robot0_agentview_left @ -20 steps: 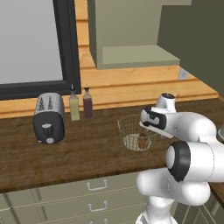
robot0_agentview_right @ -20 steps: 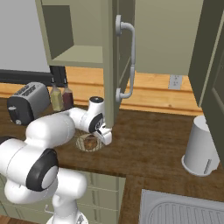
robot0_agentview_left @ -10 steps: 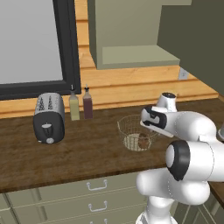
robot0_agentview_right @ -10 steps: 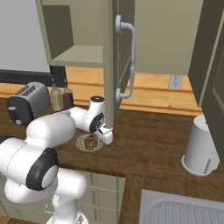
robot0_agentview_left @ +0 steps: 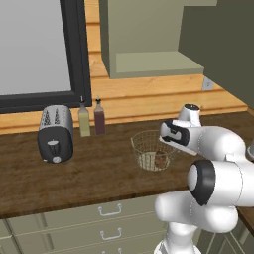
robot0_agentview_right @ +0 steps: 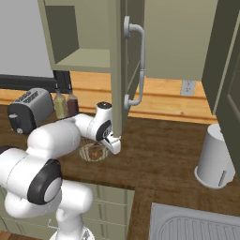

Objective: Open the cabinet, pick up the bread from the cabinet and place it in the basket. Then move the basket to the dining counter.

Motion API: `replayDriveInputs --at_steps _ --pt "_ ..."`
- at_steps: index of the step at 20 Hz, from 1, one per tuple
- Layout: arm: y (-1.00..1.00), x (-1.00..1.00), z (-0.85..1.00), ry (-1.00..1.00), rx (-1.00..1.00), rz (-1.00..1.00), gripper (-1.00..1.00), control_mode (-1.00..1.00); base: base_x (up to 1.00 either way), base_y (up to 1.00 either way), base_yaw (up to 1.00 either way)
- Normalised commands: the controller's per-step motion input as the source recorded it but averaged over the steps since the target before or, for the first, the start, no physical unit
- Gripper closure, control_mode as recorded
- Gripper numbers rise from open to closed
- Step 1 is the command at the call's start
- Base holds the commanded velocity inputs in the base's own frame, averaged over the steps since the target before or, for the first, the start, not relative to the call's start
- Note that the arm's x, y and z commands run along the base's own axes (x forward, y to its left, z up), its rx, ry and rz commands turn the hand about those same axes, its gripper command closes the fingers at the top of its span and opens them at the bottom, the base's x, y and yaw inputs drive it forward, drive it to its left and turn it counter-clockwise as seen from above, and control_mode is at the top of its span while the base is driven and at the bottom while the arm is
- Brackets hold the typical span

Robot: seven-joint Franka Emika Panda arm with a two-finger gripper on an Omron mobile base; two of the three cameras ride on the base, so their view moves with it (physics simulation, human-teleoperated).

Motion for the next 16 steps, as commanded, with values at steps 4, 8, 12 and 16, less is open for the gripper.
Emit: replayDriveInputs --at_steps 4,8,12,16 --pt "-0.03 -0.16 0.5 -0.02 0.0 -0.1 1.0 -1.0 0.0 0.0 0.0" --pt "-0.07 -0.37 0.52 -0.06 0.0 -0.12 1.0 -1.0 0.0 0.0 0.0" --pt "-0.08 -0.3 0.47 -0.07 0.0 -0.16 1.0 -1.0 0.0 0.0 0.0" --pt "-0.14 -0.26 0.54 -0.02 0.0 -0.15 1.0 -1.0 0.0 0.0 0.0"
